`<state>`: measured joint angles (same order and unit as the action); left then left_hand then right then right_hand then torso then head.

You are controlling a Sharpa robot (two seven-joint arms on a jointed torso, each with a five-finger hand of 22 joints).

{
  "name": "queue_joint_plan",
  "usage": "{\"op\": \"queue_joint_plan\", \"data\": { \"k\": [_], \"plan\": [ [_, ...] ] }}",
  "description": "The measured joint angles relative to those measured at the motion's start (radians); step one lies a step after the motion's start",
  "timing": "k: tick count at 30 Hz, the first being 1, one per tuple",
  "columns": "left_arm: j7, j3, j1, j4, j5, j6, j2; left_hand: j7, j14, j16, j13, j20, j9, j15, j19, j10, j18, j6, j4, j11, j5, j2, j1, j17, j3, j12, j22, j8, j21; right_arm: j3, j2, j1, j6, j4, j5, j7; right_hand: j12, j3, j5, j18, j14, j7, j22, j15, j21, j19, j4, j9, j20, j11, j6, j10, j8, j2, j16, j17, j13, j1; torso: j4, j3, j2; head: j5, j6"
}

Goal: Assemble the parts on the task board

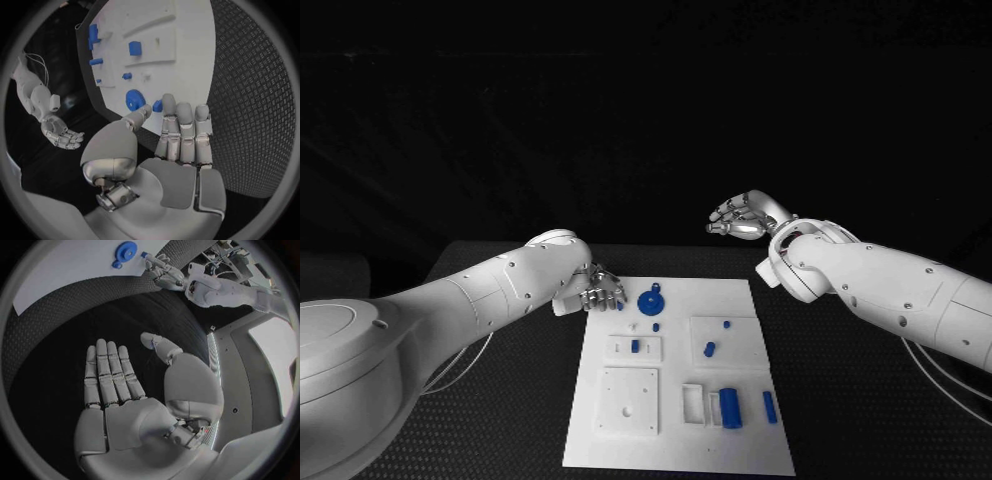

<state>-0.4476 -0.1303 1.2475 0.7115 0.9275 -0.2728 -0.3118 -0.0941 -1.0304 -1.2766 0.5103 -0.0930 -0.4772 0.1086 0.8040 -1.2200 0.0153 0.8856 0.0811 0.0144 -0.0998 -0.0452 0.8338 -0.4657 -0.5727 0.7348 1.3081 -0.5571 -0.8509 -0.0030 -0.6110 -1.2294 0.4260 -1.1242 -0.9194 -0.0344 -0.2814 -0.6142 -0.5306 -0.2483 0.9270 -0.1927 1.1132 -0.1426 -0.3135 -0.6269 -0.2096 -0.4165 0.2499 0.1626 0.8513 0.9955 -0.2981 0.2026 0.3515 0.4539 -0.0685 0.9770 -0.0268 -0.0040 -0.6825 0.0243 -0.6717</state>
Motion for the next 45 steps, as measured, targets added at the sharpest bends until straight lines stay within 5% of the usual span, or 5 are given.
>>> {"op": "queue_joint_plan", "data": {
  "k": [24, 37, 45],
  "plan": [
    [0.007, 0.0, -0.01, -0.027, -0.021, 0.0, 0.016, 0.002, 0.0, 0.0, 0.004, 0.0, -0.001, 0.0, 0.0, 0.0, 0.0, -0.002, 0.022, 0.0, 0.0, 0.023, 0.007, -0.002, -0.008, -0.004, 0.0, 0.0, 0.004, 0.0, 0.003, 0.0, -0.001, -0.001, 0.0, 0.0, 0.0, 0.0, 0.0, 0.0, 0.0, 0.0, 0.002, 0.0, 0.0, 0.0, 0.0, 0.001, 0.0, 0.0, 0.0, 0.0, 0.0, 0.0, 0.0, -0.001, 0.0, 0.0, -0.001, -0.0007, 0.0, -0.002, -0.002],
    [0.016, 0.001, -0.01, -0.019, -0.049, 0.001, 0.005, 0.003, -0.001, 0.0, 0.01, 0.0, -0.003, -0.001, 0.001, -0.006, 0.0, 0.014, 0.107, 0.006, -0.062, 0.118, 0.052, -0.01, -0.045, -0.004, -0.001, 0.004, 0.004, 0.0, 0.004, 0.0, -0.003, 0.0, 0.0, 0.001, 0.0, 0.0, 0.0, 0.0, 0.0, 0.0, 0.003, 0.0, 0.0, 0.0, 0.0, 0.001, 0.0, 0.0, 0.0, 0.0, 0.0, 0.0, 0.0, -0.001, 0.0, 0.0, -0.001, -0.0007, 0.0, -0.003, -0.003],
    [0.017, 0.002, -0.01, 0.017, -0.065, 0.009, -0.024, 0.001, -0.01, 0.0, 0.011, -0.004, -0.004, 0.002, 0.015, -0.021, 0.0, 0.027, 0.121, 0.008, -0.068, 0.137, 0.05, -0.012, -0.044, -0.004, -0.001, -0.004, 0.004, 0.0, 0.004, 0.0, -0.004, 0.001, 0.0, 0.001, 0.0, 0.0, 0.0, 0.0, 0.0, 0.0, 0.003, 0.0, 0.004, 0.0, 0.0, 0.002, 0.0, 0.0, 0.0, 0.0, 0.0, 0.0, 0.0, -0.001, 0.0, 0.0, -0.0012, -0.0007, 0.001, -0.002, -0.004]
  ]
}}
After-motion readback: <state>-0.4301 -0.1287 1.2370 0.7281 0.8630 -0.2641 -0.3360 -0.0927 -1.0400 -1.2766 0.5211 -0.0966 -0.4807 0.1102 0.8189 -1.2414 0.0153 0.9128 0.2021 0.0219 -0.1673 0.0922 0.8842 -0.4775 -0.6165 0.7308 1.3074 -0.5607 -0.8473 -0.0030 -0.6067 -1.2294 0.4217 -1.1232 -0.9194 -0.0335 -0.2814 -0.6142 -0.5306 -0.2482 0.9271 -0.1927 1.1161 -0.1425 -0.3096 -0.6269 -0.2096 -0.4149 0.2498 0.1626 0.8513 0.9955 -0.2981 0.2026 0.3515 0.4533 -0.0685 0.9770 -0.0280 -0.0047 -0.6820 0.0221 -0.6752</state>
